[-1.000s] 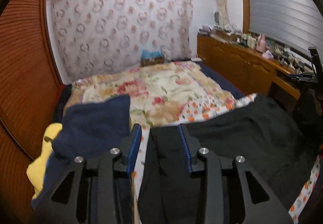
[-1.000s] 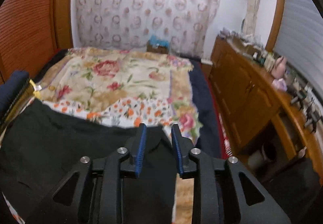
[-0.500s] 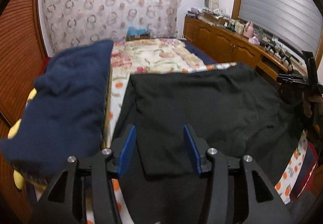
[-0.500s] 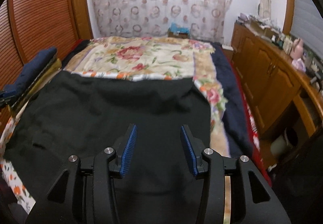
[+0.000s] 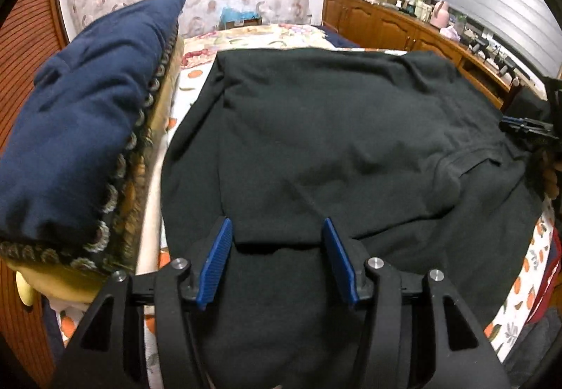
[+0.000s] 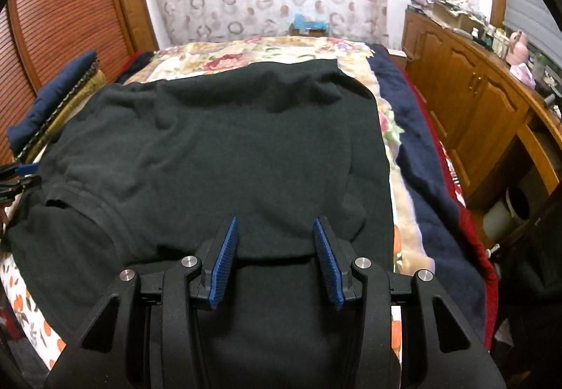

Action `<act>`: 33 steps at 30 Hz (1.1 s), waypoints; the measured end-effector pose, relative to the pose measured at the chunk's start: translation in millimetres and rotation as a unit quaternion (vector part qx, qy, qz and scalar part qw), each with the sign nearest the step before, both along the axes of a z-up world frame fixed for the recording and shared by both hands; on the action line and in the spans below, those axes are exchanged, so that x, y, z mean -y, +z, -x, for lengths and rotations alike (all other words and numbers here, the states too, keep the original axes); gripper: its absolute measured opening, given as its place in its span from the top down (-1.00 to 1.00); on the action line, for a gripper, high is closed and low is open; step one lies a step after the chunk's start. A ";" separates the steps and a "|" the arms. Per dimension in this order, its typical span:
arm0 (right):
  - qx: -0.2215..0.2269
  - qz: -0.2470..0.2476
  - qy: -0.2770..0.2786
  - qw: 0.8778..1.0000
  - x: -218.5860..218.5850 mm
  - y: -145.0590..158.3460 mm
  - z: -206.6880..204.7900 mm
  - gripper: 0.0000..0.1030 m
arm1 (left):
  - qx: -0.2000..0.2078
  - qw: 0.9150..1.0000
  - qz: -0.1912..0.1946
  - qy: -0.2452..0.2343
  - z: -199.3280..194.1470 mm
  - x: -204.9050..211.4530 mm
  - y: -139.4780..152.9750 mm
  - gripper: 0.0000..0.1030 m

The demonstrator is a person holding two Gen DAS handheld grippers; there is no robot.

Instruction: Fold small clothes

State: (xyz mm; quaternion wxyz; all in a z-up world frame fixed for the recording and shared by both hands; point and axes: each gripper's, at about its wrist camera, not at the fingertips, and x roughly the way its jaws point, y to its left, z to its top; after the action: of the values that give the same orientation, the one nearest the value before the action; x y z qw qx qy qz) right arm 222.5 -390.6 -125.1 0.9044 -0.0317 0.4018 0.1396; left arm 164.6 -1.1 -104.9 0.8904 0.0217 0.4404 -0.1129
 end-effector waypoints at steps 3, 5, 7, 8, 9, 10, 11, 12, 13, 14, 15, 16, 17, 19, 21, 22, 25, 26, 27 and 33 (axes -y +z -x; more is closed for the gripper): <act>0.000 -0.002 -0.003 1.000 2.8 -1.2 3.0 0.13 | 0.011 1.000 0.003 0.002 2.0 -1.6 -0.5 -0.09; -0.001 0.002 -0.007 1.000 4.0 -1.7 5.1 0.13 | 0.022 1.000 0.004 0.004 3.3 -2.8 -1.3 -0.12; -0.002 0.004 -0.008 1.000 5.4 -1.3 7.8 0.13 | 0.022 1.000 0.005 0.005 2.4 -3.6 -1.3 -0.13; -0.001 0.005 -0.008 1.000 6.9 -0.4 9.8 0.13 | 0.022 1.000 0.004 0.005 2.1 -3.3 -1.6 -0.14; 0.000 0.006 -0.010 1.000 9.2 0.6 11.8 0.13 | 0.022 1.000 0.003 0.005 1.8 -3.2 -1.5 -0.15; 0.000 0.006 -0.011 1.000 11.1 0.9 13.1 0.13 | 0.022 1.000 0.004 0.005 1.2 -3.8 -1.2 -0.15; -0.001 0.006 -0.013 1.000 13.5 1.7 13.8 0.13 | 0.021 1.000 0.004 0.005 1.1 -4.0 -1.1 -0.16; -0.003 0.007 -0.015 1.000 16.1 1.4 14.0 0.13 | 0.022 1.000 0.004 0.004 1.1 -3.7 -1.1 -0.16; -0.005 0.007 -0.017 1.000 17.7 0.5 13.9 0.12 | 0.022 1.000 0.004 0.004 0.8 -3.3 -1.3 -0.17; -0.009 0.007 -0.019 1.000 20.2 -1.1 13.2 0.13 | 0.022 1.000 0.004 0.004 0.8 -3.4 -1.2 -0.17; -0.013 0.007 -0.021 1.000 22.2 -3.2 11.9 0.13 | 0.022 1.000 0.004 0.004 0.8 -3.4 -1.2 -0.18; -0.016 0.006 -0.023 1.000 23.3 -4.8 11.1 0.13 | 0.022 1.000 0.004 0.004 0.8 -3.4 -1.2 -0.18; -0.019 0.005 -0.024 1.000 23.6 -6.0 9.2 0.12 | 0.022 1.000 0.004 0.004 0.8 -3.4 -1.2 -0.19; -0.020 -0.001 -0.023 1.000 22.3 -6.1 5.0 0.12 | 0.021 1.000 0.004 0.004 0.8 -3.4 -1.2 -0.20; -0.023 -0.005 -0.022 0.999 20.4 -5.3 -0.7 0.12 | 0.022 1.000 0.003 0.004 1.1 -3.4 -1.0 -0.21; -0.024 -0.006 -0.022 0.999 19.7 -5.2 -3.7 0.13 | 0.022 1.000 0.003 0.005 0.9 -3.6 -1.2 -0.22; -0.025 -0.005 -0.029 0.999 18.1 -5.0 -14.1 0.12 | 0.022 1.000 0.002 0.004 1.0 -3.6 -1.3 -0.23; -0.025 -0.004 -0.030 0.999 17.3 -5.6 -16.1 0.12 | 0.022 1.000 0.002 0.005 0.9 -3.7 -1.3 -0.24; -0.022 -0.002 -0.033 0.999 16.8 -5.8 -18.0 0.12 | 0.022 1.000 0.001 0.006 0.8 -3.8 -1.1 -0.25; -0.008 -0.007 -0.041 0.999 16.1 -8.5 -17.9 0.09 | 0.021 1.000 0.001 0.010 0.5 -4.3 -1.9 -0.28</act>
State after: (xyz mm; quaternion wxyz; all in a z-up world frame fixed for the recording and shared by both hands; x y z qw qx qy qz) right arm 240.5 -406.7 -133.6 0.9066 -0.0075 0.4087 0.1053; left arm 164.0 3.2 -106.8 0.9006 0.0191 0.4216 -0.1041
